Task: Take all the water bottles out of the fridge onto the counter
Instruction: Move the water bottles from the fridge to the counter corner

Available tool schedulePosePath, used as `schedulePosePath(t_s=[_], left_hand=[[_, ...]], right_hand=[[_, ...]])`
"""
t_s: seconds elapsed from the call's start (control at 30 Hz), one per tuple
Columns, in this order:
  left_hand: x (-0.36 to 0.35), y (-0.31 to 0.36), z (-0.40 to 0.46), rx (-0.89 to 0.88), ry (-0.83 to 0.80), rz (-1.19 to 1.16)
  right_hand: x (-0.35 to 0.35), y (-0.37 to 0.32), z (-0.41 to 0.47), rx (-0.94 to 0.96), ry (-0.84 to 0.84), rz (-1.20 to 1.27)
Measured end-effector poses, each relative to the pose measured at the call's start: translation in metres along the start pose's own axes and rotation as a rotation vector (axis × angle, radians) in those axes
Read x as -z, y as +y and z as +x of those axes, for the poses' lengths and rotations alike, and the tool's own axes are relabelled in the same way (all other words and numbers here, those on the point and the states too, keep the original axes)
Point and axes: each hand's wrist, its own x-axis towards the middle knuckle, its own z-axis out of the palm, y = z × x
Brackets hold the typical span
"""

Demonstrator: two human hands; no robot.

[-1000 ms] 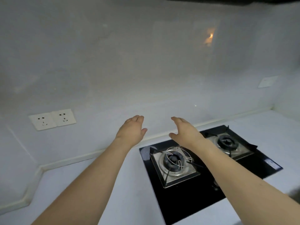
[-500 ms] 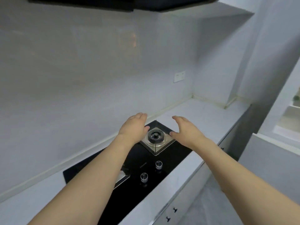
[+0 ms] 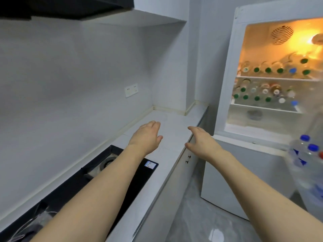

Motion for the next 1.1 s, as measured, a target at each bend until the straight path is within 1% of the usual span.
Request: schedulePosePath(t_s=[0.1, 0.27, 0.53, 0.7, 0.8, 0.9, 0.97, 1.1], left_hand=[[-0.012, 0.022, 0.036, -0.067, -0.009, -0.004], [-0.029, 0.042, 0.089, -0.123, -0.01, -0.025], [-0.053, 0.051, 0.199, -0.189, -0.006, -0.037], [-0.055, 0.055, 0.28, -0.243, 0.028, -0.051], [-0.054, 0.063, 0.319, -0.241, 0.067, -0.058], [-0.053, 0.079, 0.348, -0.269, 0.116, -0.056], [-0.051, 0.097, 0.365, -0.327, 0.143, -0.068], [-0.046, 0.146, 0.397, -0.505, 0.194, -0.112]], right_hand=[[0.011, 0.028, 0.013, -0.052, 0.02, 0.005], [0.021, 0.064, 0.043, -0.1, 0.05, -0.01], [0.036, 0.111, 0.124, -0.172, 0.091, -0.013], [0.055, 0.141, 0.187, -0.241, 0.14, -0.016], [0.068, 0.157, 0.215, -0.277, 0.183, -0.029], [0.082, 0.175, 0.231, -0.328, 0.267, -0.018], [0.095, 0.189, 0.237, -0.365, 0.321, -0.013], [0.132, 0.224, 0.243, -0.446, 0.412, -0.02]])
